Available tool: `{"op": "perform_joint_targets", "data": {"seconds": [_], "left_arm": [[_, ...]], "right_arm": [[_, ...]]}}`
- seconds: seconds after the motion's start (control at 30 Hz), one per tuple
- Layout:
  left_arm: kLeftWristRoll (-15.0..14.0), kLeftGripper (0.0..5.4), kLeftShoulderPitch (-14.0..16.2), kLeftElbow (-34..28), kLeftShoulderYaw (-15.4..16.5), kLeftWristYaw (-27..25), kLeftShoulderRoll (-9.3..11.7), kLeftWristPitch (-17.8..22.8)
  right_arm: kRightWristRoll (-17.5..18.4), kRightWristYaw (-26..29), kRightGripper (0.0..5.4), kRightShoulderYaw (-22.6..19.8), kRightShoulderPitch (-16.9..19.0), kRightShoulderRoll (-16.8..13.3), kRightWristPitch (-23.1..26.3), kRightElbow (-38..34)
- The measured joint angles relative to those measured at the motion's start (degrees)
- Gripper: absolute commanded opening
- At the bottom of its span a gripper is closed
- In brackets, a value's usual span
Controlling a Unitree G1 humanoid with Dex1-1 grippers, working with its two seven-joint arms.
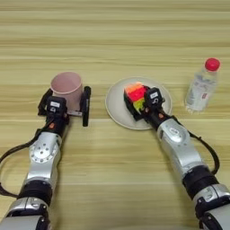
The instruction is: Move the objects on the table
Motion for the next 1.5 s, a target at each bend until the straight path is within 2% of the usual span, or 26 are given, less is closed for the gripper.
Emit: {"op": "perform_joint_targets", "data": {"seconds": [0.13,0.3,0.8,1.13,1.5], "left_arm": [[-0.01,5.40,0.05,-0.05,0.03,0.00,0.00,0.01],[-0.01,5.40,0.05,-0.05,0.03,-0.01,-0.01,0.02],[-0.01,5.40,0.06,-0.21,0.00,0.00,-0.15,0.12],[0.00,5.40,0.43,-1.35,-0.11,0.06,-0.54,0.37],[0.00,5.40,1.67,-3.63,-0.11,0.92,-0.73,0.95]], "right_arm": [[-0.44,0.01,4.91,0.43,0.58,0.01,0.70,-4.01],[-0.90,-0.16,5.35,0.58,1.53,-0.05,1.75,-5.33],[-1.87,-2.33,5.35,0.67,3.24,-0.94,6.59,-7.91],[-0.98,-1.72,5.35,0.25,3.97,-1.57,14.29,-10.62],[3.34,6.66,5.35,2.15,6.03,-1.73,27.29,-17.70]]}}
